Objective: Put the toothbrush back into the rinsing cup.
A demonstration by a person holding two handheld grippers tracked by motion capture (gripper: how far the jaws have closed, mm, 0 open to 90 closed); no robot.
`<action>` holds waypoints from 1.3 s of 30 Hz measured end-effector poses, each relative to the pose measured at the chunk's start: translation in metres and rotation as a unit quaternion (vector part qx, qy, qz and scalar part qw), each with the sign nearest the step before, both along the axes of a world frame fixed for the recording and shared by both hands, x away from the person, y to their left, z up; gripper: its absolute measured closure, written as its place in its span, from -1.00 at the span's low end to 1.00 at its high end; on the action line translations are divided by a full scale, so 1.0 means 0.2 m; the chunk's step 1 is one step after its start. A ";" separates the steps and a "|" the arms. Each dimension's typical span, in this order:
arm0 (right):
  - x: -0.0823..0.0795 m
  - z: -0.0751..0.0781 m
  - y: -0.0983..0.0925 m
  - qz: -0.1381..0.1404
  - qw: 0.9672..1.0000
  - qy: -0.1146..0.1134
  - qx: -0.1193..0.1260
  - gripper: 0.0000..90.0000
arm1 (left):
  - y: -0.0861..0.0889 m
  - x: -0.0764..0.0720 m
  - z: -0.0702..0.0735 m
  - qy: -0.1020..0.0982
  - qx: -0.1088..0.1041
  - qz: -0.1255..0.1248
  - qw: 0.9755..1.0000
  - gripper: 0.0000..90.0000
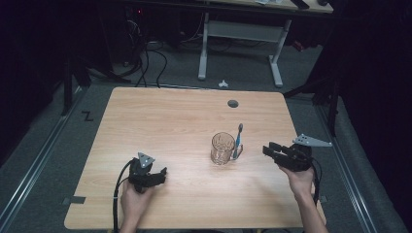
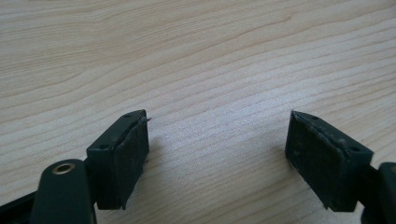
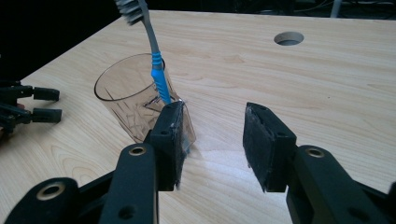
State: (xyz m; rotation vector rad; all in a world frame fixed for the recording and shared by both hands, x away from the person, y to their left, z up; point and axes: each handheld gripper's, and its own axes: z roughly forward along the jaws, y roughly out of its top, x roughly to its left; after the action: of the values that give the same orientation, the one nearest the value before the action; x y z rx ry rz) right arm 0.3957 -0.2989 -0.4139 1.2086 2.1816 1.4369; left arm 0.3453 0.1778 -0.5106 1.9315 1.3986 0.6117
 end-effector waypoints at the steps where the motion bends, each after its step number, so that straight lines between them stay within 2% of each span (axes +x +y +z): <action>1: 0.00 0.00 0.00 -0.001 1.000 0.000 0.002 0.30 | 0.00 0.00 0.00 0.000 0.000 0.000 1.000 -0.51; 10: -0.03 -0.05 -0.02 -0.007 1.000 0.009 0.004 0.30 | 0.00 0.00 0.00 0.000 0.000 0.000 1.000 -0.51; 39: -0.06 -0.19 -0.02 -0.025 0.999 0.019 -0.019 0.30 | 0.00 0.00 0.00 0.000 0.000 0.000 1.000 -0.51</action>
State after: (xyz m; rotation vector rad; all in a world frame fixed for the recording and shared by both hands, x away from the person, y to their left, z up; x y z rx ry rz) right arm 0.3830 -0.3028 -0.4522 1.2781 2.1766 1.3585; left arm 0.3453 0.1778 -0.5106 1.9325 1.3987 0.6118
